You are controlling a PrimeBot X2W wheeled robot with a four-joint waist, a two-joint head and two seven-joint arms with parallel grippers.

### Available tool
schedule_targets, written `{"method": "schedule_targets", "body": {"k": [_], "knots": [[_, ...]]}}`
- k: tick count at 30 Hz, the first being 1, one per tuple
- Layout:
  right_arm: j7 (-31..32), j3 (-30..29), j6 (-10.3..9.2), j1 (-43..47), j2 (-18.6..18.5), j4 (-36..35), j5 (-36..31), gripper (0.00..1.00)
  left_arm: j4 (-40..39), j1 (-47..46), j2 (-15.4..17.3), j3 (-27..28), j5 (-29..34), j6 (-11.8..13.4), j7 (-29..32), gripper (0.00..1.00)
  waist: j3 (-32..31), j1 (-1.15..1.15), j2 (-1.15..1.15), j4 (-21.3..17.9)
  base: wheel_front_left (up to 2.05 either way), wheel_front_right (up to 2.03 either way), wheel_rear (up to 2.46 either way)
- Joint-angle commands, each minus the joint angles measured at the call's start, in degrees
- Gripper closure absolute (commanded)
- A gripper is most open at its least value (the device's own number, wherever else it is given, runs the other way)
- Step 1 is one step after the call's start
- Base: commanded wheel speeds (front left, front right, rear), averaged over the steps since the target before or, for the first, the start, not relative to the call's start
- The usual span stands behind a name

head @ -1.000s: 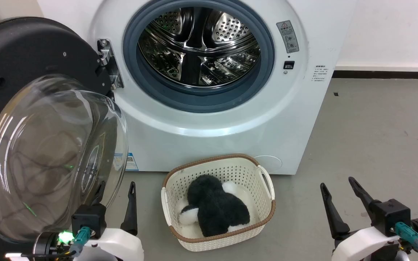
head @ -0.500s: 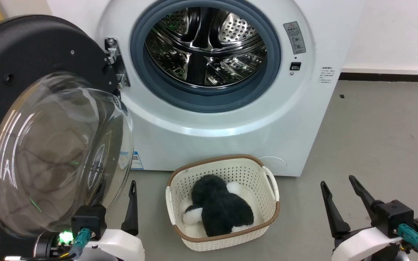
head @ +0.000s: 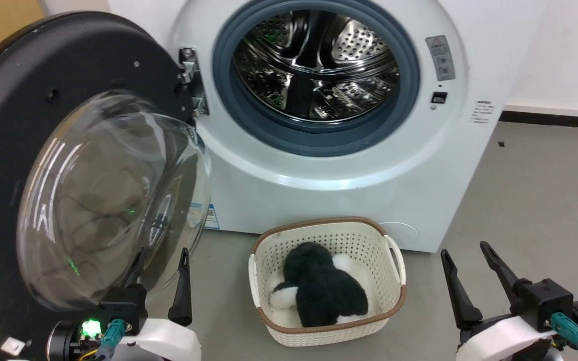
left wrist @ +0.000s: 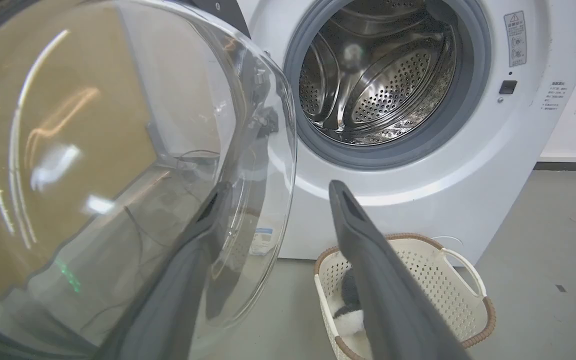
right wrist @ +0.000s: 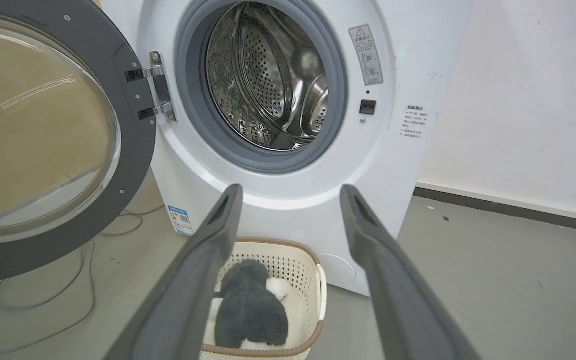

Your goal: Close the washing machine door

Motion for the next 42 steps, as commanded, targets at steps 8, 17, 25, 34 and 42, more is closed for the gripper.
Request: {"method": "schedule_targets", "body": {"k": [8, 17, 25, 34, 42], "knots": [[-1.48, 0.36, 0.02, 0.63, 0.10, 0.24, 1.05, 0.00, -0.26, 0.72, 0.03, -0.42, -0.32, 0.43, -1.62, 0.00, -0.20, 0.00, 0.00, 3.51, 0.00, 0.00, 0.00], [-2.56, 1.05, 0.02, 0.54, 0.12, 0.39, 1.79, 0.00, -0.55, 1.08, 0.05, -0.62, -0.38, 0.70, -2.70, 0.00, -0.16, 0.00, 0.00, 6.89, 0.00, 0.00, 0.00], [-3.51, 2.63, 0.02, -0.47, 0.14, 1.05, 1.94, 0.00, -1.21, 1.55, 0.05, -0.43, -0.54, 1.29, -3.66, 0.00, 0.01, 0.00, 0.00, 9.00, 0.00, 0.00, 0.00], [-4.47, 3.46, 0.03, -1.18, 0.16, 1.57, 2.41, 0.00, -1.75, 2.02, 0.05, -0.44, -0.72, 1.80, -4.62, 0.00, 0.14, 0.00, 0.00, 11.03, 0.00, 0.00, 0.00], [-5.43, 4.62, 0.03, -1.63, 0.18, 2.14, 3.12, 0.00, -2.02, 2.48, 0.11, -0.36, -0.69, 2.19, -5.57, 0.00, -0.02, 0.00, 0.00, 12.87, 0.00, 0.00, 0.00]]}}
